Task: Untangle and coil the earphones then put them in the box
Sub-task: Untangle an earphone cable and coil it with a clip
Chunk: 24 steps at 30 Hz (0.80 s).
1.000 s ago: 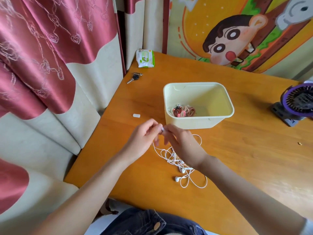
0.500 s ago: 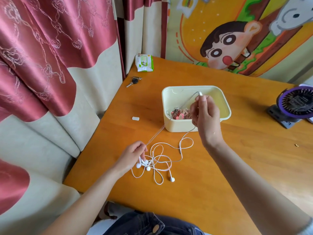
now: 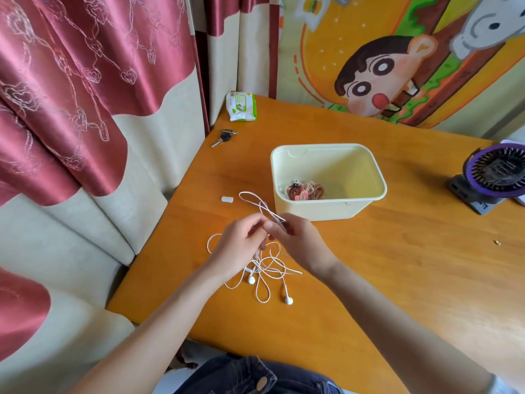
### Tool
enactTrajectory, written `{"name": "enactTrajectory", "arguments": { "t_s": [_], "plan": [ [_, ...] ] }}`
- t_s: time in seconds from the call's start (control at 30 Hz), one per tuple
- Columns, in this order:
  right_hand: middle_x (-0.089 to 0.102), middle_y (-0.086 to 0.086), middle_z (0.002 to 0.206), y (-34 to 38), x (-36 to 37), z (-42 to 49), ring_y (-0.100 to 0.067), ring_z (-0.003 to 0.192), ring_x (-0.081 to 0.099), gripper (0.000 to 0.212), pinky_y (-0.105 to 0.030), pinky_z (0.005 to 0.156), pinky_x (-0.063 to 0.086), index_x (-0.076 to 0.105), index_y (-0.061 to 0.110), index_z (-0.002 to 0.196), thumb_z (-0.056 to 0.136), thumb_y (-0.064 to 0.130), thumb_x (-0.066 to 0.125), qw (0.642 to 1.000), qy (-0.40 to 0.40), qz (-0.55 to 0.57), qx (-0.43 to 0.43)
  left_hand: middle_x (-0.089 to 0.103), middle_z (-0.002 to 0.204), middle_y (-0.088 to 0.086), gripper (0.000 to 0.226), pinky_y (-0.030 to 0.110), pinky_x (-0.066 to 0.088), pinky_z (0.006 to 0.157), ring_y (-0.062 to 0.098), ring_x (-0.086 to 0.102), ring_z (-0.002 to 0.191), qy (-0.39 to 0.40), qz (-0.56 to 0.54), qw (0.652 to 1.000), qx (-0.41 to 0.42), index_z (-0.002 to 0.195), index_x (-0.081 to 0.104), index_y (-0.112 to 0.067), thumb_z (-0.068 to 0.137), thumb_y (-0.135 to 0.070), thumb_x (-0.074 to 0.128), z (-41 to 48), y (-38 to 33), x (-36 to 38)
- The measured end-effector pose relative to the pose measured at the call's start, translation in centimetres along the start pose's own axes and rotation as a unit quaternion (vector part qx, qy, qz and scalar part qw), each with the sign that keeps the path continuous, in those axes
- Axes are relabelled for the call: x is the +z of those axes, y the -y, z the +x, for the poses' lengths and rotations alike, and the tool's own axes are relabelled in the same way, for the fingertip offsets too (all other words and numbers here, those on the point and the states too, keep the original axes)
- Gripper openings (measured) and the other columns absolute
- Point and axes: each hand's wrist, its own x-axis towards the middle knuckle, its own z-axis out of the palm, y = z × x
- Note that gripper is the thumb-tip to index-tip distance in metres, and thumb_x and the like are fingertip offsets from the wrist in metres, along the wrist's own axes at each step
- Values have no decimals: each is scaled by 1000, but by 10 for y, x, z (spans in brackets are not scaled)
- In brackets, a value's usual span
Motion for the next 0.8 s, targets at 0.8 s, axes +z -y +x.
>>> {"name": "enactTrajectory", "arguments": {
  "t_s": [0.8],
  "plan": [
    [65,9,63,-10,-16,3,-17,61,59,26,-26,58,43,64,22,85,98,20,42,996,46,-78,5,47,133,4,34,16,35,98,12,44,121,-130,248,960,15,131,50,-12,99,-11,40,27,17,-27]
  ]
}}
